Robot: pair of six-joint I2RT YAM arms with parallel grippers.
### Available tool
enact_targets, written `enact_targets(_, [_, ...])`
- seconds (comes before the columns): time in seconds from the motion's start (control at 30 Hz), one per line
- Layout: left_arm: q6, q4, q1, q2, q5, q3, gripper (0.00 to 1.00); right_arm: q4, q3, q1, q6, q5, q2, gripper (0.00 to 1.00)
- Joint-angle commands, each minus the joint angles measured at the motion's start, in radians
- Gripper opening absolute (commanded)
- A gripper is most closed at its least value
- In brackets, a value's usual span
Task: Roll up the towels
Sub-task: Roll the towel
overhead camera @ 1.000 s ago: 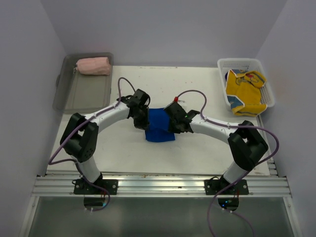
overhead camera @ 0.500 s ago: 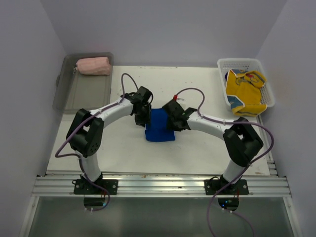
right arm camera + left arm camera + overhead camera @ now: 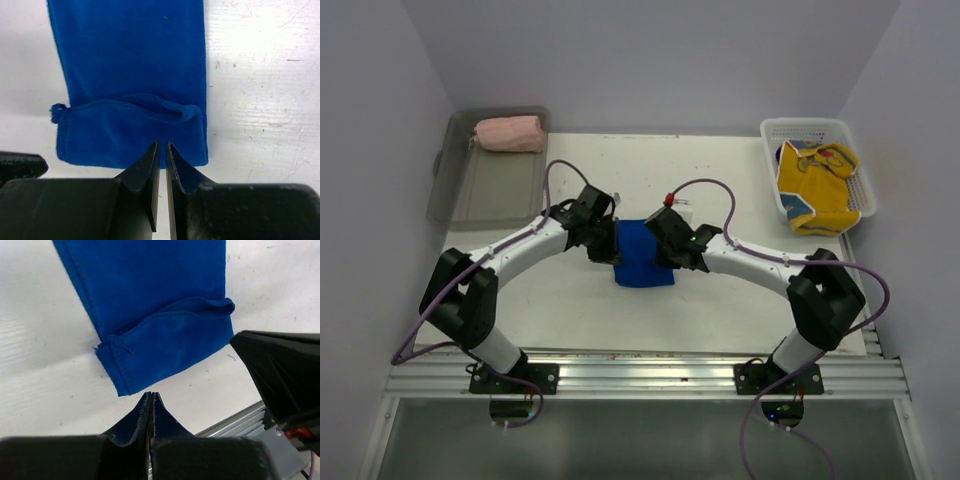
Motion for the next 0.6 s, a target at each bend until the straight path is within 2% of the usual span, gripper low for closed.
enact_targets(0.0, [-0.028,0.131,0.005,0.008,0.130,-0.025,0.00,0.022,0.031,-0.021,-0.025,-0.003,0.047,0.13])
enact_targets(0.1, [-0.030,0.156,0.006,0.054,0.138,-0.043,0.00,0.031,0.037,-0.055,-0.030,-0.020,0.093,0.13])
enact_targets(0.23, [-0.025,0.211,0.006,0.120,0.072,-0.077,0.00,0.086,0.040,-0.092,-0.053,-0.043,0.163,0.12])
enact_targets(0.33, [0.014,0.228,0.006,0.172,0.026,-0.060,0.00,0.086,0.042,-0.107,-0.030,-0.044,0.215,0.07])
enact_targets(0.57, [0.065,0.152,0.005,0.119,-0.029,0.004,0.00,0.132,-0.045,-0.107,0.005,-0.064,0.130,0.05])
